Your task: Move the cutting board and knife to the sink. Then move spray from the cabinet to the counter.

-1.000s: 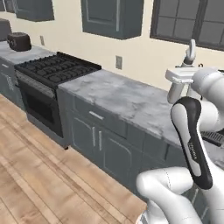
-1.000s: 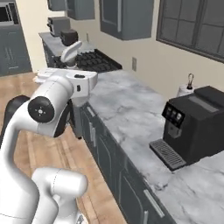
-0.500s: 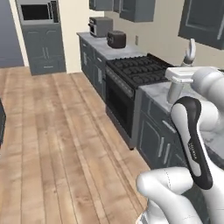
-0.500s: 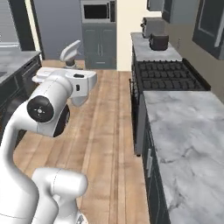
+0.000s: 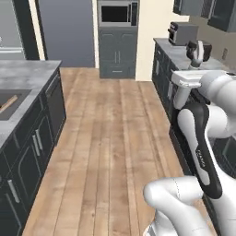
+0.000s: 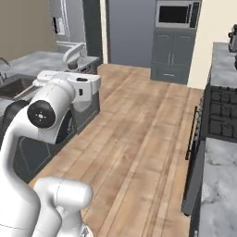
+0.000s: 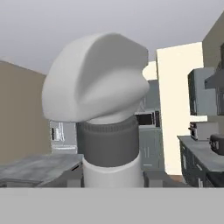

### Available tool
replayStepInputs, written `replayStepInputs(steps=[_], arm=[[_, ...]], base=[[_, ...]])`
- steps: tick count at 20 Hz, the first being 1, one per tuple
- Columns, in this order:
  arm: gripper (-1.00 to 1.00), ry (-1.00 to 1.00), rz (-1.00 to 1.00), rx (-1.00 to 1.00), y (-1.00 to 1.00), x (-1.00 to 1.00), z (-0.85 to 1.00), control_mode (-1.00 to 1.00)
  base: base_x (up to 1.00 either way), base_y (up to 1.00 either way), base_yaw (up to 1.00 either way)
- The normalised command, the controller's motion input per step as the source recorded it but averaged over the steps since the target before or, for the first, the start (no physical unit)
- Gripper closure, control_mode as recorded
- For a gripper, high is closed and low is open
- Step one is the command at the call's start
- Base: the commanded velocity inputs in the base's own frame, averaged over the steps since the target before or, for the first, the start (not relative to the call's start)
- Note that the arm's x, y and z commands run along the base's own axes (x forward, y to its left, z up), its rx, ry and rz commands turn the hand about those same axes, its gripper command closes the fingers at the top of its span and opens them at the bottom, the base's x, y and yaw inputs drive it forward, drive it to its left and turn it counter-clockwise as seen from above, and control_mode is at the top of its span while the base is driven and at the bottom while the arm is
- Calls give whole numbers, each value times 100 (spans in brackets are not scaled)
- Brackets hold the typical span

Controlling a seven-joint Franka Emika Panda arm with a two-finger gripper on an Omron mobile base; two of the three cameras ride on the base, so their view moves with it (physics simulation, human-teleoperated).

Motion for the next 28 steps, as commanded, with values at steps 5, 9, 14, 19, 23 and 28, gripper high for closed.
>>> replayStepInputs(steps=[5, 9, 14, 19, 23, 28], arm=[[100, 0, 0, 0, 0, 0, 0, 100], [100, 0, 0, 0, 0, 0, 0, 100], [100, 0, 0, 0, 0, 0, 0, 100], [100, 0, 0, 0, 0, 0, 0, 100], [100, 0, 0, 0, 0, 0, 0, 100], [100, 0, 0, 0, 0, 0, 0, 100]], base=[[100, 0, 52], [100, 0, 40], [100, 0, 34], [100, 0, 41], [100, 0, 47], [100, 0, 48]])
